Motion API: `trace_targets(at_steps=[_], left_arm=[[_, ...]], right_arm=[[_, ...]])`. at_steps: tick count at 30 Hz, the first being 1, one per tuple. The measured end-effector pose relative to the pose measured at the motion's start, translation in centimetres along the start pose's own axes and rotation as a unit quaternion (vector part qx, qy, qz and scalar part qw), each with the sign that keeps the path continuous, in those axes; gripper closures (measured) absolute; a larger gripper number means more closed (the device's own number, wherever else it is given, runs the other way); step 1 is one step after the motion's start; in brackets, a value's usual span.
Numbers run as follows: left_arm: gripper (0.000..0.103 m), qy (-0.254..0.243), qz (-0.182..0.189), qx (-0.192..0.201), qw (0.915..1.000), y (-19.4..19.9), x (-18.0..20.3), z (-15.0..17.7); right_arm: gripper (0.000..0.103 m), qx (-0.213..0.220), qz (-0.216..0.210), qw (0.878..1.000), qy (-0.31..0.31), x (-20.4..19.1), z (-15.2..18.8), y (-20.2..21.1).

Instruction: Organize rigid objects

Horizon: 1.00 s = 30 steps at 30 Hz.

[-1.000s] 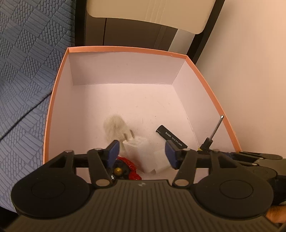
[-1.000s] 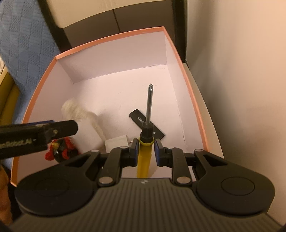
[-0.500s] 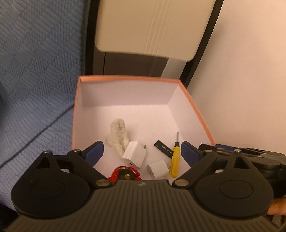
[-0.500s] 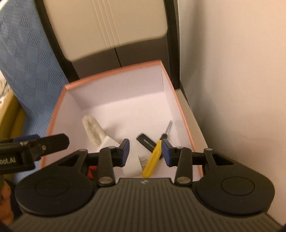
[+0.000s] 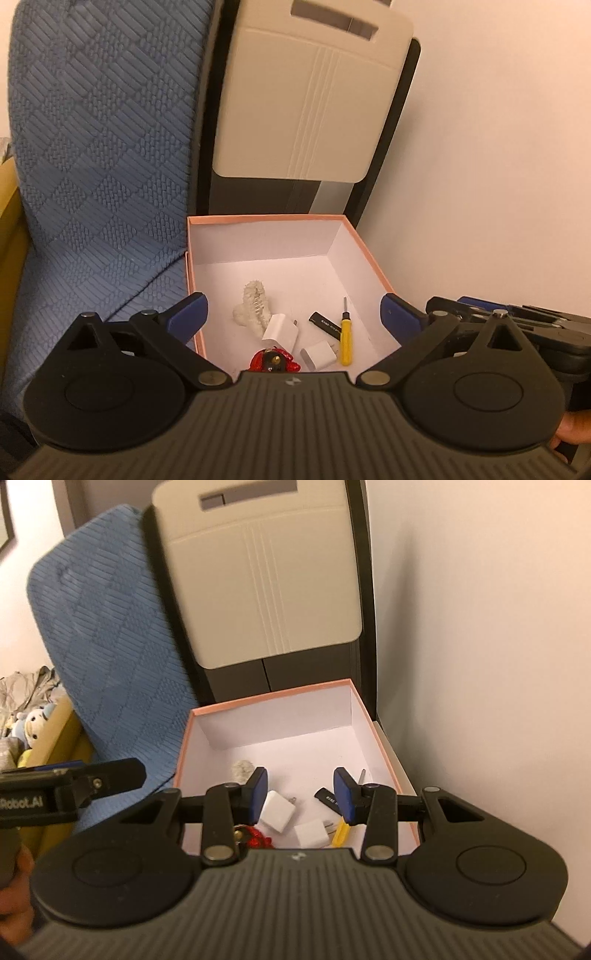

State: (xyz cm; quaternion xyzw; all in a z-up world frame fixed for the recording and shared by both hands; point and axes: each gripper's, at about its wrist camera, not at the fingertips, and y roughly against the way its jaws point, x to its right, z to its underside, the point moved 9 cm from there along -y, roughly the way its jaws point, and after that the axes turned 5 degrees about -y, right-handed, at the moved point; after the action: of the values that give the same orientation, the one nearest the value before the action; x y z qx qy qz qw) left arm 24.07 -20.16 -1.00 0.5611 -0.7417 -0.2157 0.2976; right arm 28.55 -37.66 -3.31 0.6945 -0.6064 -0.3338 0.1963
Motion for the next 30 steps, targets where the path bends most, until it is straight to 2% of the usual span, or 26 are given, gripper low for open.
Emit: trace_targets(at_steps=[10,20,24,26,28,30], left_arm=[[0.001,-0.006,0.005,0.007,0.9999,4.6,-1.7,2.6],[0.000,-0.015,0.000,0.012,0.9998,7.0,-4.1,5.2],[0.000,-0.026,-0.006,0.003,0.9996,7.3,-4.7,6.5],[0.000,-0.034,-0.010,0.001,0.9994,7.4,-4.9,7.1],[0.000,-0.040,-0.014,-0.002,0.9991,7.4,-5.1,7.6],[0.000,-0.037,-0.017,-0.005,0.9991,7.3,-5.5,8.0]], right_arm=[[0.061,0.017,0.009,1.000,0.006,-3.0,3.6,4.9],[0.061,0.022,0.018,1.000,0.001,-5.4,7.5,6.9],[0.060,0.019,0.020,1.000,0.010,-6.3,9.2,6.8],[0.054,0.020,0.021,1.000,0.012,-6.5,9.8,6.7],[0.031,0.020,0.020,1.000,0.005,-6.6,10.2,6.6],[0.017,0.022,0.022,1.000,-0.001,-6.4,10.4,6.4]])
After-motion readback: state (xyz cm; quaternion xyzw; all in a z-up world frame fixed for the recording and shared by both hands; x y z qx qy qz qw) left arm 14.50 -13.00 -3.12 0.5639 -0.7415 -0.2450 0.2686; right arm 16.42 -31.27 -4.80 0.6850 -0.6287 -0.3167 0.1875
